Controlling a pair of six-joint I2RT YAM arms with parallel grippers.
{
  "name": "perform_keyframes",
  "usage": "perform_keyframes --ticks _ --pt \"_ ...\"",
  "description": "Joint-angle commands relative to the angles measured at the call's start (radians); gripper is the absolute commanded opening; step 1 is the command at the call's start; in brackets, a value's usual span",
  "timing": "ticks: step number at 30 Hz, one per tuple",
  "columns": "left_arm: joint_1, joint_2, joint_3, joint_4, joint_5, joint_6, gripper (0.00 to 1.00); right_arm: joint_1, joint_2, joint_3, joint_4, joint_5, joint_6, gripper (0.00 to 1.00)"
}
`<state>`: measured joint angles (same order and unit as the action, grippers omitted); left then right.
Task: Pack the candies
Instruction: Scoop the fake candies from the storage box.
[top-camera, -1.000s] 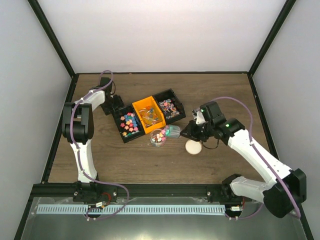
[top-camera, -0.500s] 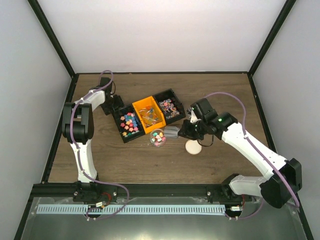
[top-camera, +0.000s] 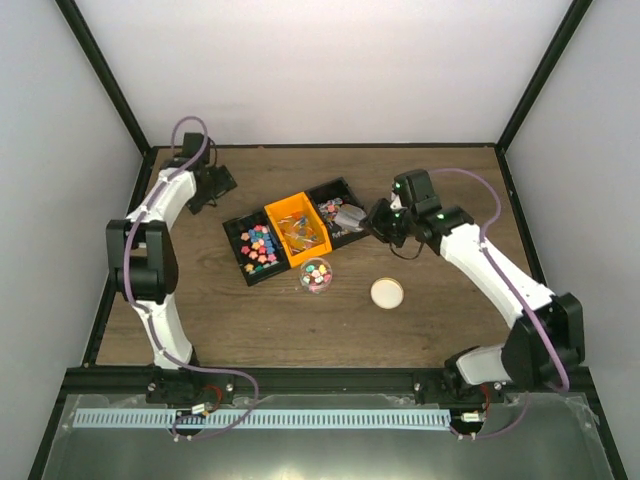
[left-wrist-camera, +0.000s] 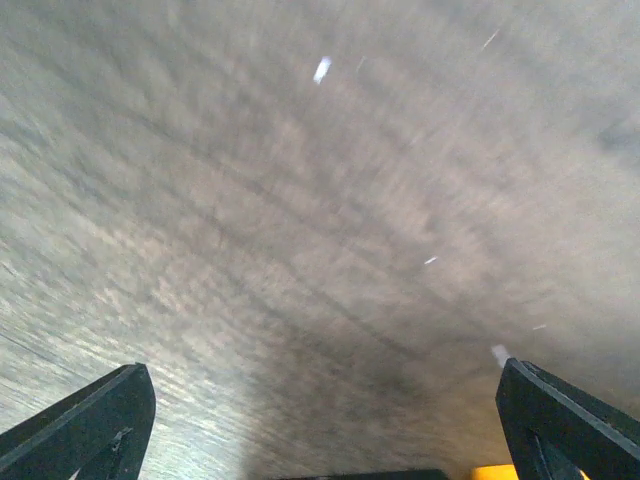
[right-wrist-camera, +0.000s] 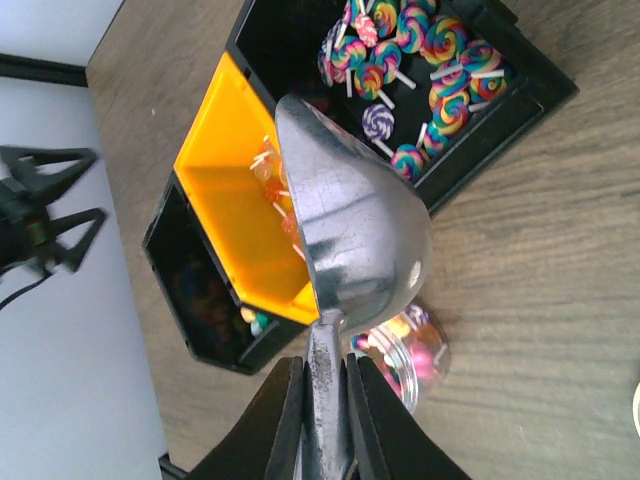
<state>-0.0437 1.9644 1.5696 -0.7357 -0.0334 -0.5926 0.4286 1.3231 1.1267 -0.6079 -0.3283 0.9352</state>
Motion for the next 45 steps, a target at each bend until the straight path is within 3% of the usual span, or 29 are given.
perform_keyframes --ticks 1,5,16,20,27,33,39,45 --pt "-0.001 -0.101 0.079 -0.044 -0.026 -0.058 0.96 -0.013 0.082 0.064 0.116 0.031 0.07 0.01" --pt "-0.049 -0.13 0.107 -0.115 0.006 -0.083 0.96 -0.039 0.154 0.061 0.143 0.01 0.128 0.01" --pt "-0.372 -0.159 -0.039 -0.151 -0.058 -0.281 0.91 -0.05 0.261 0.098 0.086 -0.012 0.193 0.01" --pt "-0.388 -0.128 -0.054 -0.175 -0.059 -0.348 0.84 -0.05 0.302 0.141 0.004 0.012 0.22 0.01" --pt "-0.39 -0.037 -0.041 -0.177 -0.049 -0.37 0.83 -0.049 0.372 0.275 -0.159 0.072 0.209 0.01" --pt "-0.4 0.034 -0.028 -0.184 -0.052 -0.374 0.8 -0.049 0.412 0.332 -0.183 0.063 0.195 0.01" --pt "-0.401 0.066 -0.032 -0.183 -0.056 -0.377 0.7 -0.044 0.443 0.395 -0.244 0.042 0.186 0.01" --pt "-0.401 0.07 -0.008 -0.181 -0.054 -0.374 0.59 -0.01 0.373 0.389 -0.239 0.078 0.187 0.01"
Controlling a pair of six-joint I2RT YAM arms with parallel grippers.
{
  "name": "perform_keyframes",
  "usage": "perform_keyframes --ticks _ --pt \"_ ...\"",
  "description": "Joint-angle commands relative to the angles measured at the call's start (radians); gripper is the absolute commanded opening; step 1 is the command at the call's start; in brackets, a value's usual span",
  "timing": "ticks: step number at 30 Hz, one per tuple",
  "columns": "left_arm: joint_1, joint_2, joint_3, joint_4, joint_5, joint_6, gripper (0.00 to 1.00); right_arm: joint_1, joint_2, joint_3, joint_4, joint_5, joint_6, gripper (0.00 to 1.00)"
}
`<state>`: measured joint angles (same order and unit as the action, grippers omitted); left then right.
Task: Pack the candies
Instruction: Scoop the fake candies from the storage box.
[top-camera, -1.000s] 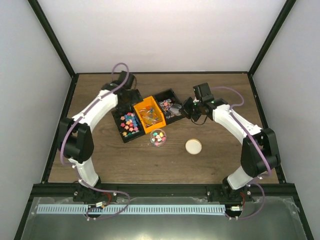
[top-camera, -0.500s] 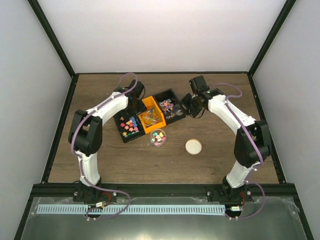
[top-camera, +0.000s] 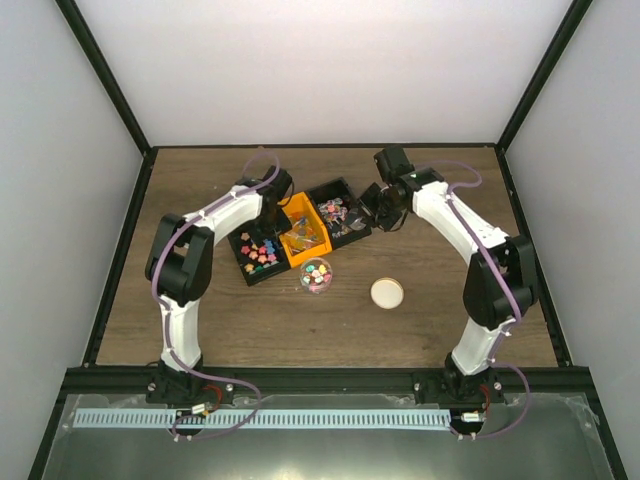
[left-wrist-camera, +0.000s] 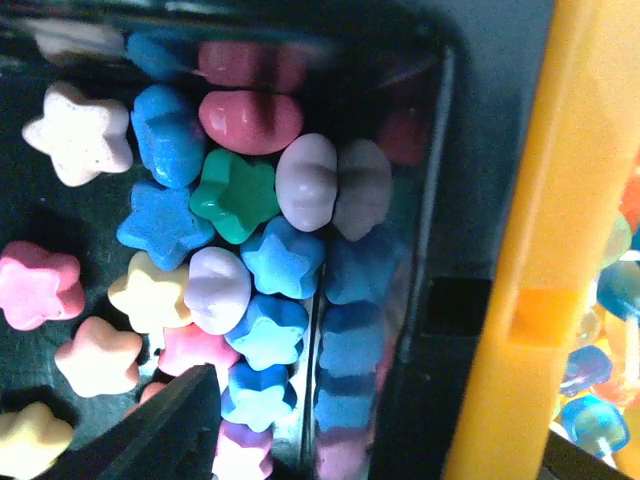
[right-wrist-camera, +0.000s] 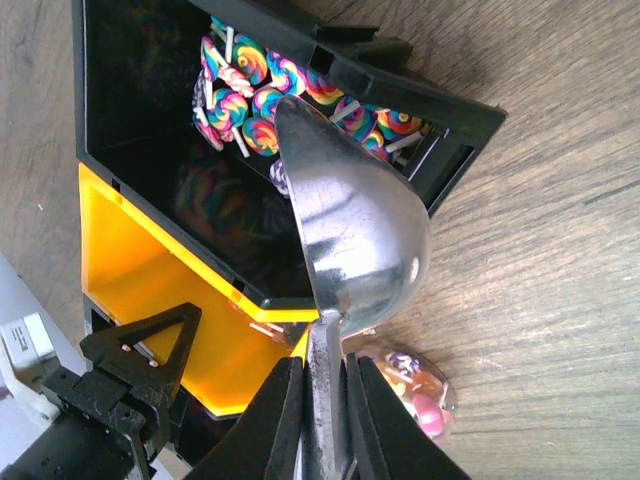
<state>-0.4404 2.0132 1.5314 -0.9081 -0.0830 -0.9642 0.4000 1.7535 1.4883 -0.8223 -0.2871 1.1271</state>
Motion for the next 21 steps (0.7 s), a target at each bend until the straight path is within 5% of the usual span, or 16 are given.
perform_keyframes --ticks 1,7,16,21 --pt "-0.004 0.022 0.036 -0.009 -0.003 -0.002 0.55 0.02 -0.058 0.016 -0.02 0.036 -0.002 0.01" --pt "-0.004 0.044 0.048 -0.01 0.004 0.005 0.27 0.02 0.021 0.011 -0.061 0.01 0.01 0.01" --pt "-0.004 0.066 0.051 -0.001 0.017 0.028 0.05 0.028 0.143 0.06 -0.058 0.0 0.009 0.01" --pt "-0.004 0.09 0.075 -0.012 0.02 0.045 0.04 0.036 0.255 0.133 -0.092 0.004 -0.018 0.01"
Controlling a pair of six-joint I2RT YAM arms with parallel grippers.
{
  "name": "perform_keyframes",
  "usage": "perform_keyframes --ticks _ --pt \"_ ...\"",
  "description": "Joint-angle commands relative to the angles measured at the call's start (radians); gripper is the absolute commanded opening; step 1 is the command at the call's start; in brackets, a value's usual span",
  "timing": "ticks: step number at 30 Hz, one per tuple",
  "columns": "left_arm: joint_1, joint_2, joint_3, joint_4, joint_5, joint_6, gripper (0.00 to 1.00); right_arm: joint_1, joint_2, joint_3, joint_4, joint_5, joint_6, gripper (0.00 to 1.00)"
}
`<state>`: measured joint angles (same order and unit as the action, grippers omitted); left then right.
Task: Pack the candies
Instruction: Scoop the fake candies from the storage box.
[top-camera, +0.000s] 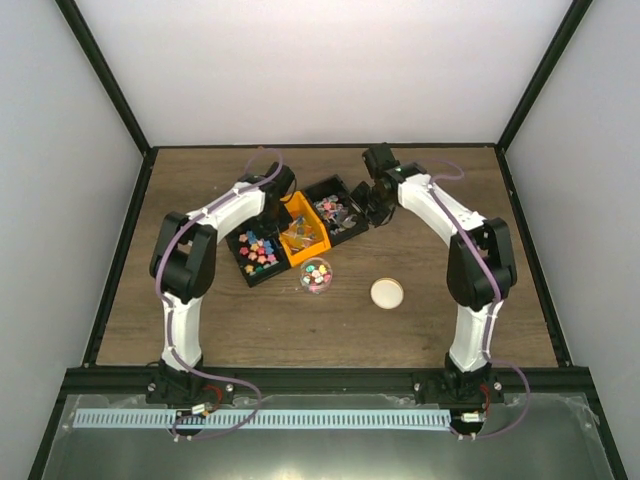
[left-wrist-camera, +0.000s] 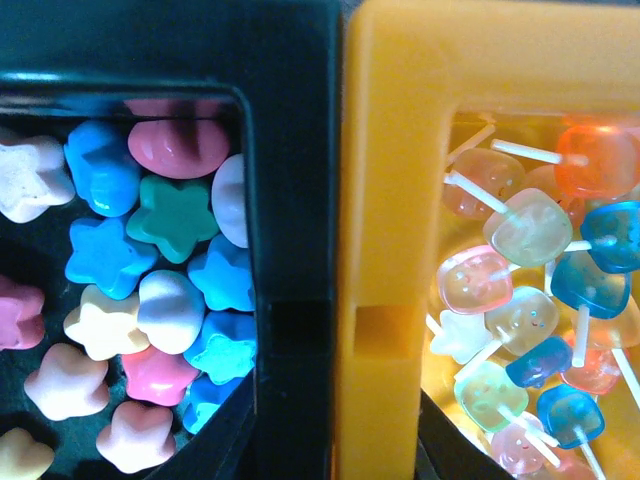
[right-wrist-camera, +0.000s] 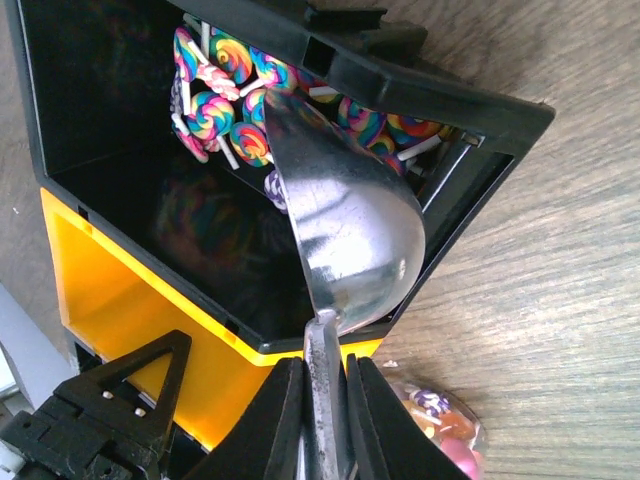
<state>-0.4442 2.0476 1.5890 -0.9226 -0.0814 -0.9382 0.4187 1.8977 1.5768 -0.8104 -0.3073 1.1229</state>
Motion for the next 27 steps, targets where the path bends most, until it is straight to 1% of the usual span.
perform_keyframes --ticks 1,4,7,10,12,13,14,16,18,20,22,24,27 --pt "-0.001 0.061 0.022 0.001 0.022 0.024 0.04 0.018 0.135 0.066 -0.115 0.027 -0.024 0.01" --pt "0.0 0.077 0.03 -0.002 0.036 0.037 0.04 0.022 0.192 0.101 -0.102 0.012 -0.056 0.01" --pt "0.0 0.082 0.035 -0.004 0.042 0.05 0.04 0.021 0.206 0.071 0.007 -0.046 -0.066 0.01" --pt "0.0 0.085 0.043 -0.004 0.04 0.054 0.04 0.022 0.163 -0.024 0.163 -0.123 -0.063 0.01" --pt "0.001 0.092 0.059 -0.011 0.035 0.053 0.04 0.021 0.126 -0.041 0.19 -0.108 -0.046 0.01" --pt "0.001 0.097 0.069 -0.017 0.031 0.051 0.04 0.021 0.114 -0.014 0.146 -0.074 -0.038 0.01" --pt "0.001 0.102 0.081 -0.021 0.026 0.049 0.04 0.022 0.115 0.036 0.068 -0.027 -0.036 0.01" --pt "0.002 0.108 0.096 -0.024 0.022 0.043 0.04 0.022 0.141 0.175 -0.103 0.049 -0.04 0.01" --pt "0.002 0.115 0.106 -0.02 0.025 0.04 0.04 0.023 0.18 0.327 -0.255 0.091 -0.043 0.01" --pt "0.002 0.127 0.111 -0.014 0.038 0.036 0.04 0.026 0.218 0.45 -0.362 0.106 -0.044 0.01" --pt "0.002 0.138 0.114 -0.008 0.053 0.03 0.04 0.03 0.244 0.523 -0.421 0.099 -0.053 0.01" --pt "0.003 0.143 0.114 -0.006 0.058 0.026 0.04 0.038 0.252 0.553 -0.45 0.094 -0.056 0.01" --pt "0.002 0.146 0.12 -0.004 0.053 0.023 0.04 0.056 0.247 0.555 -0.489 0.106 -0.056 0.01"
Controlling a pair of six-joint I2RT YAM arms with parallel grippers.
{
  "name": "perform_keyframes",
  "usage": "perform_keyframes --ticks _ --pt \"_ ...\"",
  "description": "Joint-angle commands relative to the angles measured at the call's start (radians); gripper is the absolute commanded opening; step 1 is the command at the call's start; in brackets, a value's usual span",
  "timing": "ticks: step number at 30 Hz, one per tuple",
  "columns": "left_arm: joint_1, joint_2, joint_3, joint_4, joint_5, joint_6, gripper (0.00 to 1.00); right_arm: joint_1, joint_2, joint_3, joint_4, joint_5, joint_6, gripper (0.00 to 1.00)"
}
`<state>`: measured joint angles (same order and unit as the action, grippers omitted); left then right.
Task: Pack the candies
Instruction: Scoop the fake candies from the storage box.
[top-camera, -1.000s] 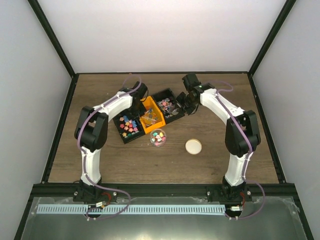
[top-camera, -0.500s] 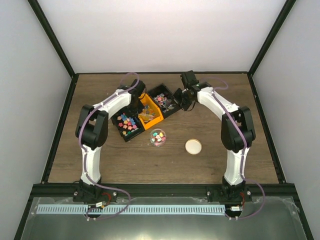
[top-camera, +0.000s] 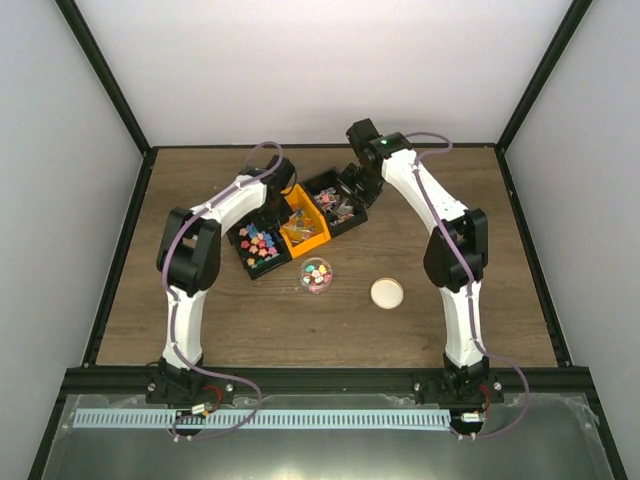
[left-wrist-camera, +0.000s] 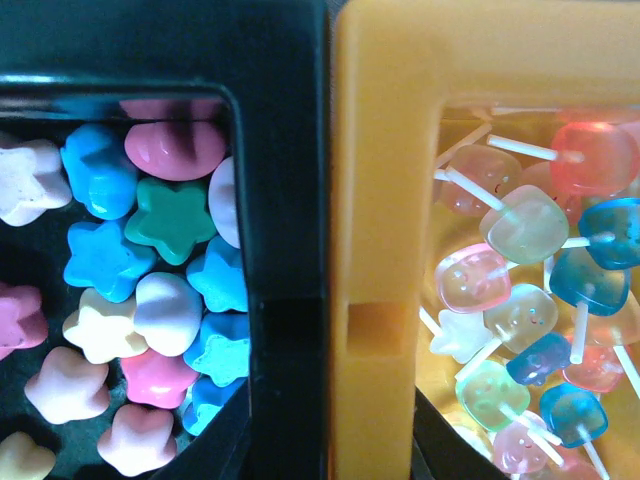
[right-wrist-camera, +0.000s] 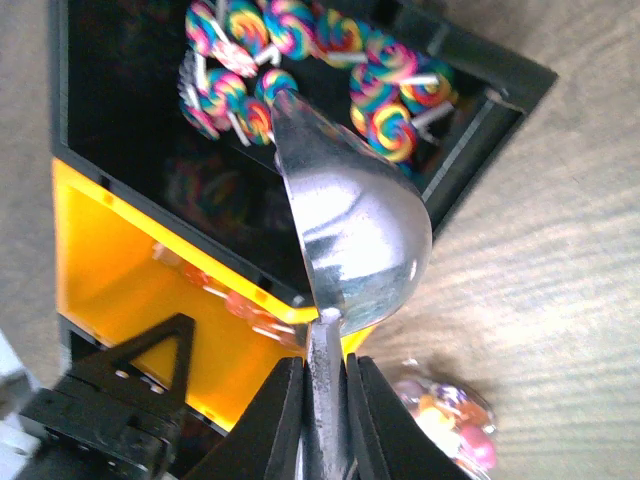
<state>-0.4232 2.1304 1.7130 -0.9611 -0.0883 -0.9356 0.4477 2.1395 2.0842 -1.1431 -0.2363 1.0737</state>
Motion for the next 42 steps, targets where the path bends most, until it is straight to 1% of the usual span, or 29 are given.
perform_keyframes --ticks 1,7,14,18,22,25,27,29,35,42 --pt "-0.019 0.063 -0.001 0.035 0.058 0.019 0.04 0.036 -0.006 0.035 -0.156 0.039 -0.009 0.01" --pt "-0.018 0.071 0.007 0.034 0.06 0.021 0.04 0.06 -0.064 -0.075 -0.154 0.095 0.001 0.01" --pt "-0.018 0.07 0.004 0.023 0.063 0.027 0.04 0.059 0.043 -0.092 -0.144 0.108 0.025 0.01" --pt "-0.018 0.061 0.001 0.013 0.059 0.037 0.04 0.056 0.101 -0.1 -0.07 0.1 0.027 0.01" --pt "-0.018 0.058 -0.002 0.002 0.062 0.051 0.04 0.039 0.125 -0.176 0.036 0.061 0.038 0.01" --pt "-0.019 0.055 -0.001 0.004 0.064 0.068 0.04 0.029 0.115 -0.245 0.15 0.016 0.02 0.01" --pt "-0.017 0.059 0.0 0.005 0.072 0.072 0.04 0.022 0.082 -0.342 0.303 -0.038 -0.004 0.01" --pt "-0.017 0.067 0.007 0.004 0.083 0.074 0.04 0.01 0.032 -0.469 0.468 -0.08 0.008 0.01" --pt "-0.017 0.081 0.027 0.002 0.093 0.081 0.04 -0.009 -0.068 -0.712 0.838 -0.2 -0.04 0.01" --pt "-0.014 0.089 0.032 0.013 0.119 0.068 0.04 -0.03 -0.122 -0.894 1.208 -0.414 -0.016 0.01"
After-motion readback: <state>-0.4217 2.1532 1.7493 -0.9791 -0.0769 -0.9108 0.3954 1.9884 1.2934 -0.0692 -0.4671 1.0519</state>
